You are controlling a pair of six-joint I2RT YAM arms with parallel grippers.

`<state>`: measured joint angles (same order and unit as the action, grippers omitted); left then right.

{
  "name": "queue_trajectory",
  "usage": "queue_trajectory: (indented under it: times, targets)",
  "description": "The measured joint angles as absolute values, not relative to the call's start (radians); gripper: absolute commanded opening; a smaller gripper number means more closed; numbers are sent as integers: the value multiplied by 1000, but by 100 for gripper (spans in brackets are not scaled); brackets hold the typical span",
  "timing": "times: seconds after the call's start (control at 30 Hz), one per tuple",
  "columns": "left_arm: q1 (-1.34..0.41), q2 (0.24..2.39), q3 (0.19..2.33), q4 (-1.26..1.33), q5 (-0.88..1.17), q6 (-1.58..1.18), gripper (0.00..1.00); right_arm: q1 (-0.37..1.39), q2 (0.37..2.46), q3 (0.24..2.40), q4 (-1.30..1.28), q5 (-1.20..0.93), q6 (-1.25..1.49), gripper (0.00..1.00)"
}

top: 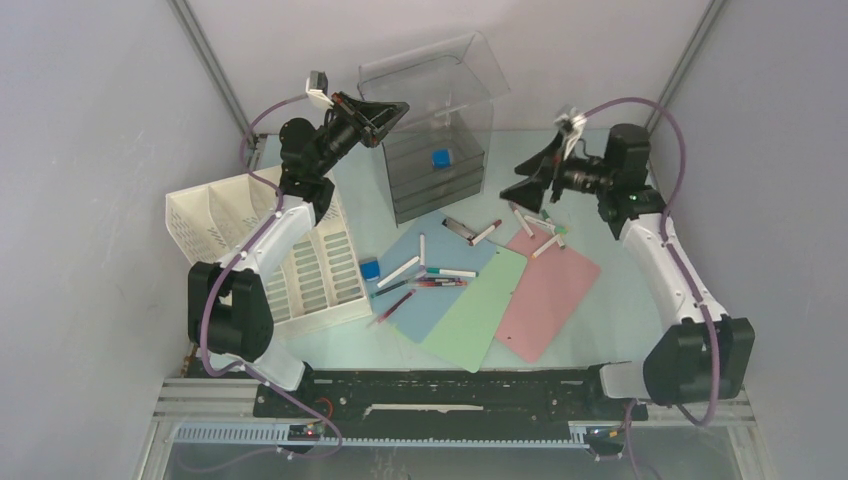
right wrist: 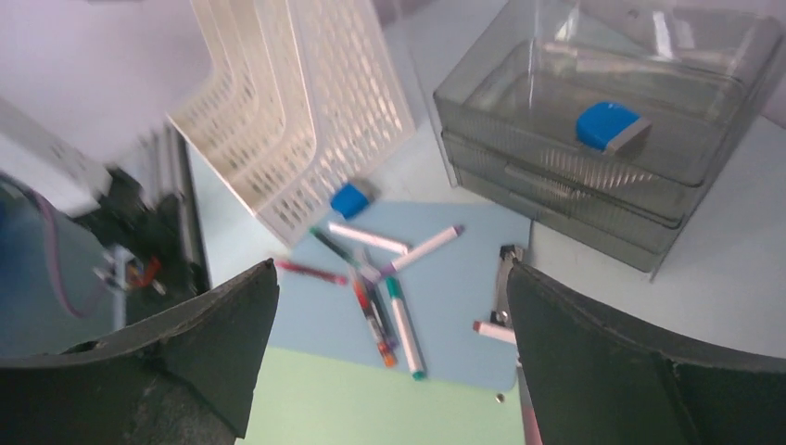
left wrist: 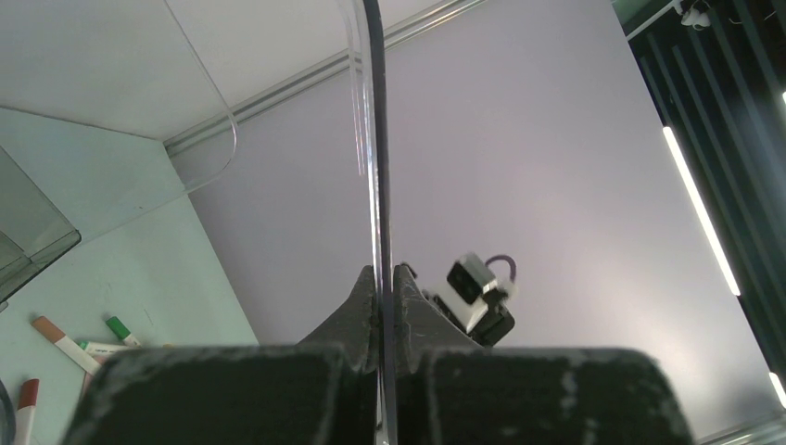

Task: Organize the desk
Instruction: Pick up the stationery from the center of the board.

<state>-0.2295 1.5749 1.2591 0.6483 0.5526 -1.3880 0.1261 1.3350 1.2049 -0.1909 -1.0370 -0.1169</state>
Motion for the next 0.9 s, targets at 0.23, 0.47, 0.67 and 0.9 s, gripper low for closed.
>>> queue_trajectory:
  times: [0.23,0.47,0.67,0.9]
  targets:
    - [-229,1575,1259,648,553,-1388,0,-11,1546,1270,321,-1159,515,100]
    - [-229,1575,1259,649,553,-1388,0,-6,1818,1444,625,-1177,980,100]
    - [-229,1575,1259,649,553,-1388,0,35,1892,1568,725,-1176,1179,100]
    - [-229,1575,1259,649,553,-1388,0,72,1912,1687,713,-1140,1240,96]
